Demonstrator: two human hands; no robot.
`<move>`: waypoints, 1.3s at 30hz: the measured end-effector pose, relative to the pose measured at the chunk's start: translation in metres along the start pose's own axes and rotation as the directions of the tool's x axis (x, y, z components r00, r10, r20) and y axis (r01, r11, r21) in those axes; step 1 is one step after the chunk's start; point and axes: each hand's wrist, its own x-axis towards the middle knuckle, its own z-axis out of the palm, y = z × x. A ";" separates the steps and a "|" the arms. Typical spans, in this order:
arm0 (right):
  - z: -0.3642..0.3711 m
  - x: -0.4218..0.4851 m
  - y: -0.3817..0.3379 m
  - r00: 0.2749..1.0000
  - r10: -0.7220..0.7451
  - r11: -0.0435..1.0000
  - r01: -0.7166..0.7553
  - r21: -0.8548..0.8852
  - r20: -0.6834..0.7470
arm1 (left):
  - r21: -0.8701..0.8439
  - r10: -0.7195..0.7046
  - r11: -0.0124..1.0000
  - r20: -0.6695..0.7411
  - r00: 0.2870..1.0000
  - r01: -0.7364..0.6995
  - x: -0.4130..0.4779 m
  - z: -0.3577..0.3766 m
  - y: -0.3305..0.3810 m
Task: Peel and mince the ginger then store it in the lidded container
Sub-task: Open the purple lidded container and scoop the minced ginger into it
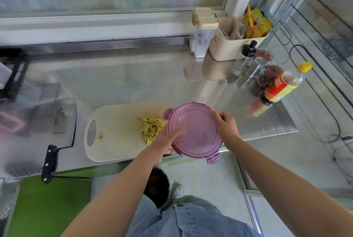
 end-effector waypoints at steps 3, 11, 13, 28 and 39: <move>0.003 -0.005 0.000 0.997 -0.005 0.998 0.009 0.061 -0.078 | -0.006 0.035 0.999 -0.001 0.999 -0.035 -0.004 0.001 0.000; 0.004 -0.003 -0.004 0.996 -0.040 0.999 0.040 0.008 0.078 | 0.203 0.104 0.973 0.049 0.993 -0.111 -0.004 -0.011 -0.002; 0.005 -0.003 -0.008 0.986 -0.104 0.990 0.115 -0.083 0.130 | 0.251 0.091 0.962 0.092 0.992 -0.111 -0.005 -0.013 -0.004; -0.006 -0.015 0.003 0.866 0.097 0.959 -0.213 0.186 0.491 | 0.223 0.184 0.964 -0.165 0.969 -0.145 0.002 -0.015 -0.003; -0.005 -0.033 0.003 0.884 0.103 0.942 -0.234 0.242 0.456 | 0.413 0.388 0.889 -0.453 0.803 -0.196 0.000 -0.007 0.003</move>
